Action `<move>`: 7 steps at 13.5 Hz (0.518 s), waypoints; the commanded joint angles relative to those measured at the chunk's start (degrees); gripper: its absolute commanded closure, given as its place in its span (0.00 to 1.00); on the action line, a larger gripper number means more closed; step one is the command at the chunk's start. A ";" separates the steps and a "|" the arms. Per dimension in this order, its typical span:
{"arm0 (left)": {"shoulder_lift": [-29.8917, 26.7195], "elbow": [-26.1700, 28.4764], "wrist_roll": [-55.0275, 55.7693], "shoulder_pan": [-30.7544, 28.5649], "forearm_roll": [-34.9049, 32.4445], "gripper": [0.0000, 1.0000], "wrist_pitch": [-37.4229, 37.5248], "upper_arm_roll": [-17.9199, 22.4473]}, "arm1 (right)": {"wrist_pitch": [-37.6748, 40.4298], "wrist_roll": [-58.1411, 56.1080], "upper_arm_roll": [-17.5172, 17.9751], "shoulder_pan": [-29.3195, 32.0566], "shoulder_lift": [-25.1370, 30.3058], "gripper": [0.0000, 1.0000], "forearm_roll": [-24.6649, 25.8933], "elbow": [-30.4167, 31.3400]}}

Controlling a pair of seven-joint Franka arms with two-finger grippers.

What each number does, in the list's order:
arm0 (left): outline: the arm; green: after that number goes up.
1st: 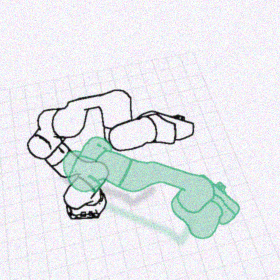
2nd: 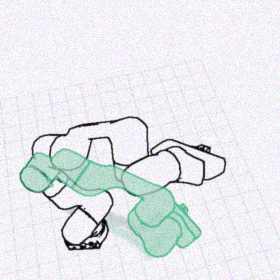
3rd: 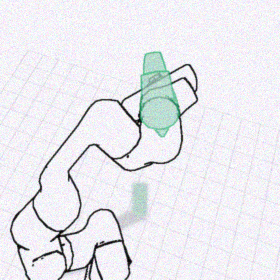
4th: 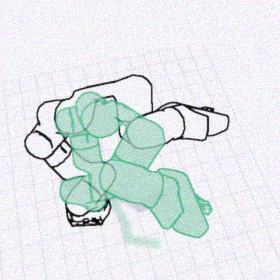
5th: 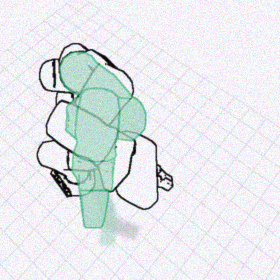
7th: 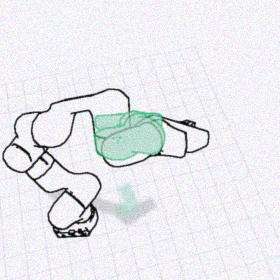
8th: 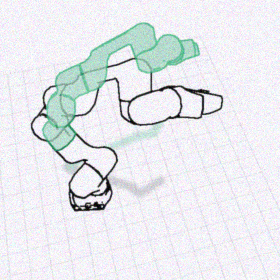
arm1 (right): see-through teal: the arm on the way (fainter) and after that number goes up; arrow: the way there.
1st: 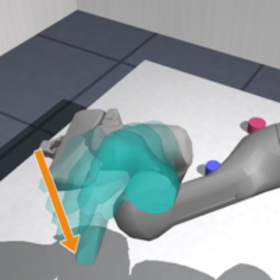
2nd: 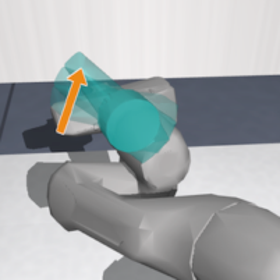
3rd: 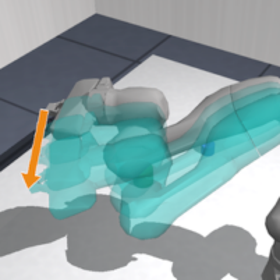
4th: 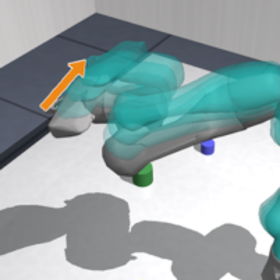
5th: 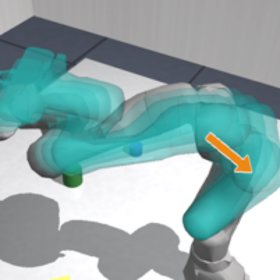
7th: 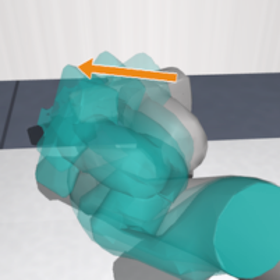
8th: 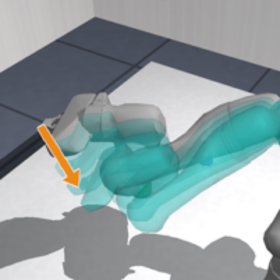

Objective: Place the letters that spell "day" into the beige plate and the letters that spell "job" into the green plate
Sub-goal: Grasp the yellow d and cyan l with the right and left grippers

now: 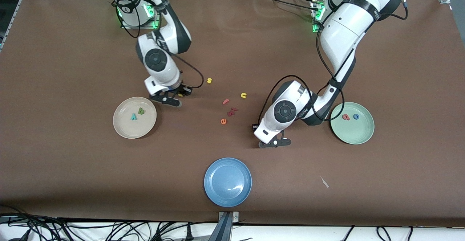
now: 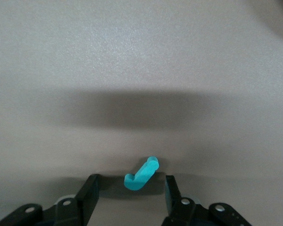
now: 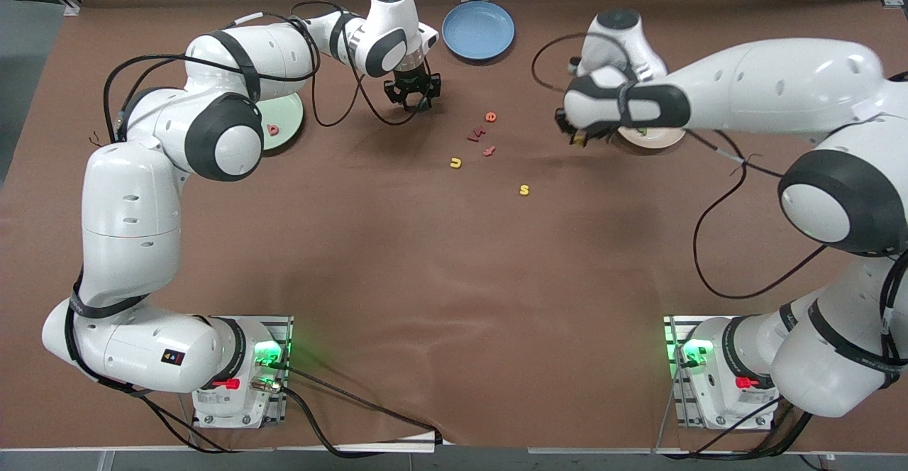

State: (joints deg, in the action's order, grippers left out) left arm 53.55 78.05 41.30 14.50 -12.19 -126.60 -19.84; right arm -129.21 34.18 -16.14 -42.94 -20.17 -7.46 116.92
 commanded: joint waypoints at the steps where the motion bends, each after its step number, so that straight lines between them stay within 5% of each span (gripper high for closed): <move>1: 0.94 -1.94 -1.83 0.62 -1.17 0.57 0.13 0.59 | 4.49 -13.55 -7.20 -0.31 1.36 0.94 1.05 -1.87; 4: 0.85 -2.11 -1.84 0.62 -1.17 0.61 0.13 0.94 | 3.89 -26.77 -12.85 0.74 0.14 0.94 0.52 -1.43; 7: 0.94 -2.20 -1.84 0.71 -1.17 0.61 -0.39 1.29 | 1.69 -32.49 -13.30 4.43 -3.02 0.94 -0.10 -0.64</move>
State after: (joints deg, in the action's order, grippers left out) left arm 53.67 77.47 40.23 14.50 -12.19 -126.68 -19.36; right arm -125.64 5.10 -29.58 -39.85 -20.82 -7.30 115.66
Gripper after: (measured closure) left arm 0.608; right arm 0.722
